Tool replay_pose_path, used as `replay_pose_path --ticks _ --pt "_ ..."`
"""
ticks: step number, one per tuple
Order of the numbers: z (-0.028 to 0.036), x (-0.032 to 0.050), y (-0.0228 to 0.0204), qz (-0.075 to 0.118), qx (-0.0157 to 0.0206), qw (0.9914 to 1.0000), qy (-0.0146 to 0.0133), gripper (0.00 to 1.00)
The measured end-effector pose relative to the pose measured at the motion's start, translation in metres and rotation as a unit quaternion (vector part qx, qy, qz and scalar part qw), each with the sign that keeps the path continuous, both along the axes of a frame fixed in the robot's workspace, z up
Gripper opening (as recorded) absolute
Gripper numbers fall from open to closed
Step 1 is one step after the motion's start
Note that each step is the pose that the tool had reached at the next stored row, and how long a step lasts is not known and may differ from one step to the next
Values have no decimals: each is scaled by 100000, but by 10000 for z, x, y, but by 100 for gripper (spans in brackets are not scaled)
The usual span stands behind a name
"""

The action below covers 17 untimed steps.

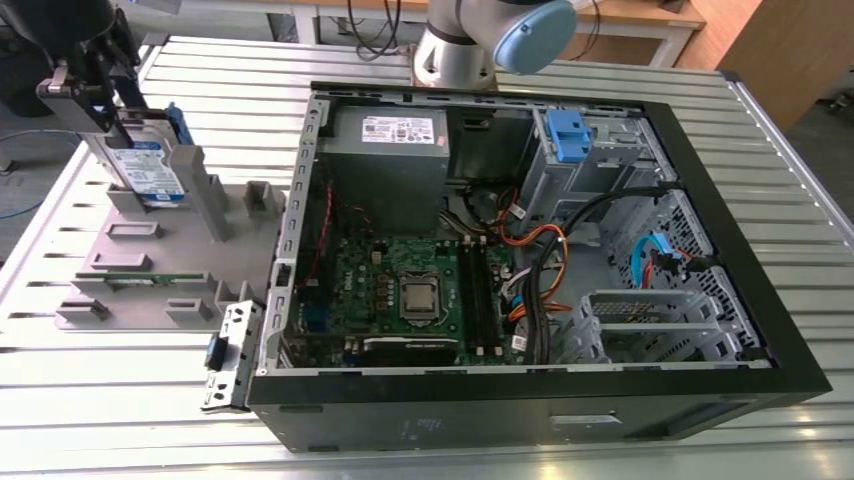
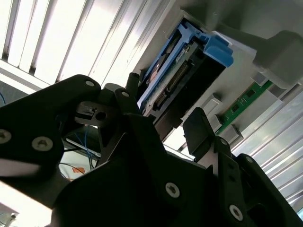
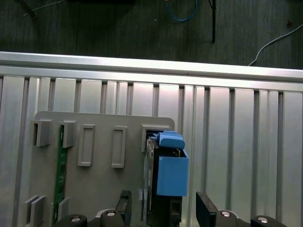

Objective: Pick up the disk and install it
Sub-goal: 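Pick up the disk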

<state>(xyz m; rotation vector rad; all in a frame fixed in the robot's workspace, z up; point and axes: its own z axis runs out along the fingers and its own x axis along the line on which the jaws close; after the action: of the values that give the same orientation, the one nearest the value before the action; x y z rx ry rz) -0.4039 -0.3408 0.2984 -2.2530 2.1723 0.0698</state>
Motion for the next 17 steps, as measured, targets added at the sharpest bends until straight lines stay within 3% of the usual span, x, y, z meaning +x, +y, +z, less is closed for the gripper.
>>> replay_pose_path --ticks 5,6,13,14,17 --pt "2 0 0 1 -1 100000 3 63" --pt "2 0 0 0 0 100000 3 56" --pt "4 0 0 -2 -3 100000 6 55" --pt "5 0 0 0 -3 100000 6 48" --pt "5 0 0 0 0 100000 3 48"
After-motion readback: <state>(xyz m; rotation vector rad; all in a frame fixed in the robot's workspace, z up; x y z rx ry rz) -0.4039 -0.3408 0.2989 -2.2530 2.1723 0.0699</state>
